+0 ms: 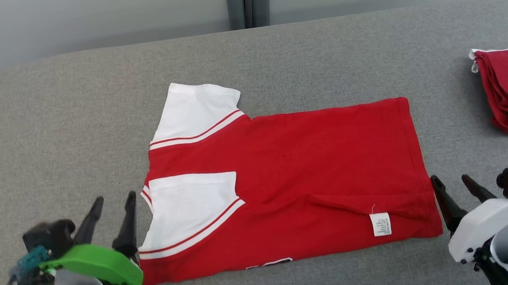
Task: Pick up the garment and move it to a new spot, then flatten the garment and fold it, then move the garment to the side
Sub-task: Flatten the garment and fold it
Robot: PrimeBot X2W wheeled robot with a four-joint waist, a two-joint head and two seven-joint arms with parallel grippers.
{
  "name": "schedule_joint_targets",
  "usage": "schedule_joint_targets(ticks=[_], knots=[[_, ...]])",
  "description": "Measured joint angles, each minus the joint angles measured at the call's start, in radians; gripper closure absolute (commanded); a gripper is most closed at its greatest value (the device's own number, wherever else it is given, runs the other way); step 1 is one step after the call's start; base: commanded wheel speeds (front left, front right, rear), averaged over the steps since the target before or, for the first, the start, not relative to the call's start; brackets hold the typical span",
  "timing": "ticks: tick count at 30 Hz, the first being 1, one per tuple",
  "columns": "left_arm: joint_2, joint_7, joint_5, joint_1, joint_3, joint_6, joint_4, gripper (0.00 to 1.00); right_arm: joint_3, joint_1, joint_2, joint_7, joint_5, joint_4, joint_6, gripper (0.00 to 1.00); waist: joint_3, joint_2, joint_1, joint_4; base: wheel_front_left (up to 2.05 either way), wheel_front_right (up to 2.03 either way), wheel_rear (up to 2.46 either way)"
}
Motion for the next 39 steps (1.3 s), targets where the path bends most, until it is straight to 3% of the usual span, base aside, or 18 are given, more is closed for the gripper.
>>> schedule_joint_targets(ticks=[10,18,28,32,39], knots=[[0.153,0.160,0.086,-0.493,-0.038,-0.105,0.062,0.00,0.069,-0.238,-0.056,-0.074,-0.067,-0.014,0.000,0.00,0.059,0.0000,0.0000,-0.029,0.00,0.00,0.00],[0.192,0.300,0.085,-0.767,-0.155,-0.148,0.269,0.00,0.194,-0.432,-0.039,-0.164,-0.087,0.122,0.000,0.00,0.149,0.0000,0.0000,-0.089,0.00,0.00,0.00],[0.251,0.448,-0.031,-0.885,-0.231,-0.153,0.456,0.00,0.279,-0.560,-0.033,-0.256,-0.068,0.251,0.000,0.00,0.263,0.0000,0.0001,-0.189,0.00,0.00,0.00],[0.290,0.474,-0.065,-0.912,-0.249,-0.153,0.482,0.00,0.293,-0.597,-0.031,-0.282,-0.065,0.283,0.000,0.00,0.302,0.0000,0.0001,-0.229,0.00,0.00,0.00],[0.302,0.500,-0.080,-0.930,-0.266,-0.153,0.541,0.00,0.314,-0.634,-0.028,-0.311,-0.057,0.330,0.000,0.00,0.353,0.0000,0.0001,-0.283,0.00,0.00,0.00]])
